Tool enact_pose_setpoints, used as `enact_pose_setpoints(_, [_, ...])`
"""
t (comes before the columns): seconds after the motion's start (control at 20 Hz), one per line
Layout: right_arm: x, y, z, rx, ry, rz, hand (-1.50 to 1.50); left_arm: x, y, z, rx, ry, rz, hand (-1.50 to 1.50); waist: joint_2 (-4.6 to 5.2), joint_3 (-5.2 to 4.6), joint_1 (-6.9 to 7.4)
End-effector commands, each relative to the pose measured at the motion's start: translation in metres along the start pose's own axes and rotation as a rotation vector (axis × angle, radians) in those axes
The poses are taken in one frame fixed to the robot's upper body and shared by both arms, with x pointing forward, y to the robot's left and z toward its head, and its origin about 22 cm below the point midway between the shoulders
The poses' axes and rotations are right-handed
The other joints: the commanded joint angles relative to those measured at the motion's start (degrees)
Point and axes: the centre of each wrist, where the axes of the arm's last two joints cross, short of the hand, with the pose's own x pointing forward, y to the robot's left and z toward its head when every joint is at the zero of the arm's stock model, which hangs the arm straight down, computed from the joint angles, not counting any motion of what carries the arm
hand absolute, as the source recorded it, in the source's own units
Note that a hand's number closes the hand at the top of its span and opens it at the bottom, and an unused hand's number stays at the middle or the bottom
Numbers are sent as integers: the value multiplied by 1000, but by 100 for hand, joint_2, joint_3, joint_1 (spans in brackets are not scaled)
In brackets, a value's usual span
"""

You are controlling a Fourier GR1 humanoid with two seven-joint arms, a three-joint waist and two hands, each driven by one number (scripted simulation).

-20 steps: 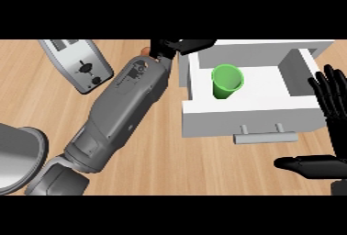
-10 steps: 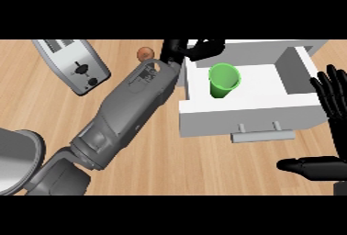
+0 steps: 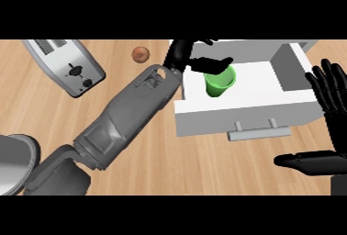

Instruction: Pick up the cup, place it into the drawer and close the drawer

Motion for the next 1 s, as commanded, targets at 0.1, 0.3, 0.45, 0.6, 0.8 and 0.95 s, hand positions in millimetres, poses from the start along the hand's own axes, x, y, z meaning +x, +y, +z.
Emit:
enact_pose_setpoints(0.1, [-3,0,-1,-5,-18,-28,-150,-15,-8,11,17,11,-86,-150,18,2,-75])
enact_pose_setpoints(0.3, [4,6,-3,23,-46,-106,-150,-15,-12,16,61,-49,-7,-150,14,-2,-88])
enact_pose_setpoints(0.45, [10,3,-9,81,-49,-184,-150,5,-21,13,38,-120,17,-150,-44,-4,80])
enact_pose_setpoints(0.6, [16,7,-2,144,-35,-195,150,24,-20,3,60,-153,69,-150,-50,-6,122])
enact_pose_setpoints(0.8, [25,-7,20,221,-22,-43,150,35,-20,0,79,-140,117,-150,-104,-7,283])
enact_pose_setpoints(0.95, [32,-11,13,271,6,67,150,27,6,-3,107,-151,146,-150,-106,-10,425])
